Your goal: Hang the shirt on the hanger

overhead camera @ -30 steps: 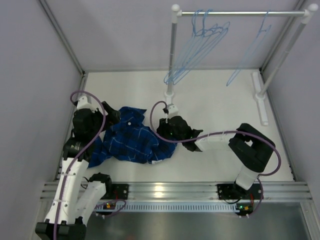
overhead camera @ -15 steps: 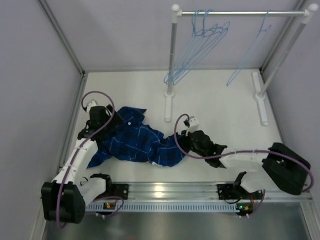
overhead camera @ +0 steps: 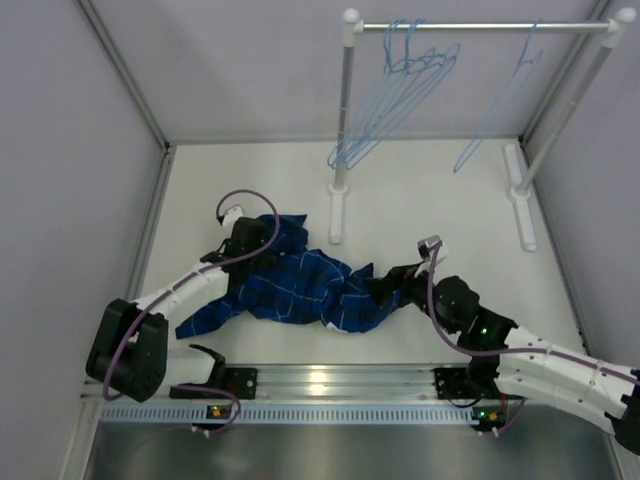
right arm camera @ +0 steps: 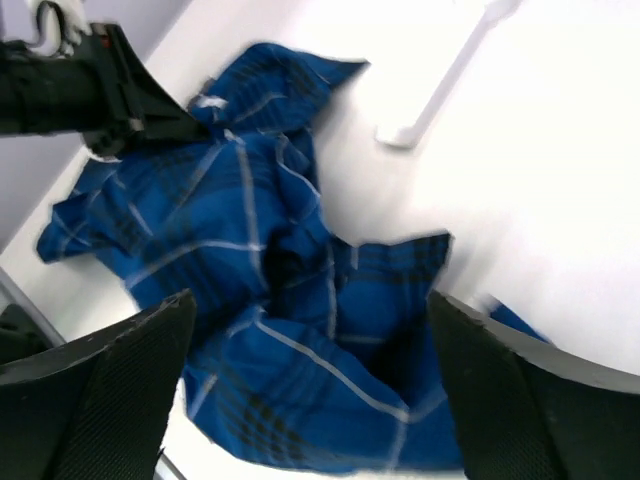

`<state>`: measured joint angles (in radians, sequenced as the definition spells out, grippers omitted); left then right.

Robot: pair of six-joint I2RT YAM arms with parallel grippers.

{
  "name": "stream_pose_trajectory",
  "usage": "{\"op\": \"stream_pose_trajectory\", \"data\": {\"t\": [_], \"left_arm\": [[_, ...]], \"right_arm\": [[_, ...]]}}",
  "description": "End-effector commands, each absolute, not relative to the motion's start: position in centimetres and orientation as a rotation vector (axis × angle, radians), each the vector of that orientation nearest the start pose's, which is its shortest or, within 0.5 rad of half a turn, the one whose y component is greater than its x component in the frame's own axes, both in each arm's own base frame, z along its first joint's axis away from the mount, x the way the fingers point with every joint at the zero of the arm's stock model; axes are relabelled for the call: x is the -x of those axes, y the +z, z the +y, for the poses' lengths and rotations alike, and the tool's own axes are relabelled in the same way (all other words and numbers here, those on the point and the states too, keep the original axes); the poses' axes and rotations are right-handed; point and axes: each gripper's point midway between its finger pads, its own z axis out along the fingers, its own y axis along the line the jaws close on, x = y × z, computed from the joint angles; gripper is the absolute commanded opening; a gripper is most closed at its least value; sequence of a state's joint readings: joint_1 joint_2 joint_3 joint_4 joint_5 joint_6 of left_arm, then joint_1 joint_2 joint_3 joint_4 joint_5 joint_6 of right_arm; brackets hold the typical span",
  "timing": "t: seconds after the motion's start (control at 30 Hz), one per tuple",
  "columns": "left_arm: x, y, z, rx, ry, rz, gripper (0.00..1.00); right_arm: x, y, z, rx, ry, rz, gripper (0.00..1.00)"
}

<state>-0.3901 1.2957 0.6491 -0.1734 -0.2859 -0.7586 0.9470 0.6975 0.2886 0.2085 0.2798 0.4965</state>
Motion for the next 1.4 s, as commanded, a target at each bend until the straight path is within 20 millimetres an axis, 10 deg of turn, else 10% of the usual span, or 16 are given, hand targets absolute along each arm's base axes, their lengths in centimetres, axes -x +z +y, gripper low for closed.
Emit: {"op": "stream_pose_trajectory", "data": {"t": [0.0, 0.1, 0.3, 0.5, 0.63, 0.73, 0.9, 1.03, 1.2, 1.37], "left_arm": [[-33.5, 11.2, -11.5, 0.591, -0.313, 2.096, 0.0], [-33.3, 15.7, -14.0, 0.463, -0.42, 1.994, 0.0], [-26.5, 21.7, -21.7, 0.095, -0.633, 1.89, 0.0], [-19.5, 21.7, -25.2, -0.122, -0.817, 1.873, 0.0], [-18.3, 16.3, -21.9, 0.059, -0.742, 1.963, 0.0], [-17.6, 13.6, -18.1, 0.194, -0.687, 1.985, 0.56], [-17.8, 16.2, -14.6, 0.278, -0.648, 1.894, 0.95], [-18.3, 18.8, -13.0, 0.32, -0.627, 1.809, 0.97], [-19.6, 20.5, -12.3, 0.325, -0.498, 1.776, 0.98], [-21.3, 19.4, -14.4, 0.263, -0.305, 1.856, 0.98]], "right_arm": [[-19.4, 21.6, 23.7, 0.3, 0.838, 1.703, 1.0], [-19.7, 23.3, 24.4, 0.358, 0.82, 1.684, 0.99], [-22.1, 23.4, 27.9, 0.346, 0.814, 1.743, 1.0], [-23.7, 20.3, 33.6, 0.443, 0.871, 1.815, 1.0], [-23.2, 17.8, 35.1, 0.561, 0.881, 1.864, 0.99], [-23.1, 15.6, 34.5, 0.546, 0.84, 1.92, 1.0], [-23.6, 14.4, 32.0, 0.457, 0.732, 1.969, 0.99], [-24.9, 15.0, 30.1, 0.37, 0.638, 1.929, 0.99], [-26.7, 14.7, 32.7, 0.452, 0.59, 1.926, 0.95], [-27.2, 9.6, 33.6, 0.447, 0.55, 2.031, 0.88]]}}
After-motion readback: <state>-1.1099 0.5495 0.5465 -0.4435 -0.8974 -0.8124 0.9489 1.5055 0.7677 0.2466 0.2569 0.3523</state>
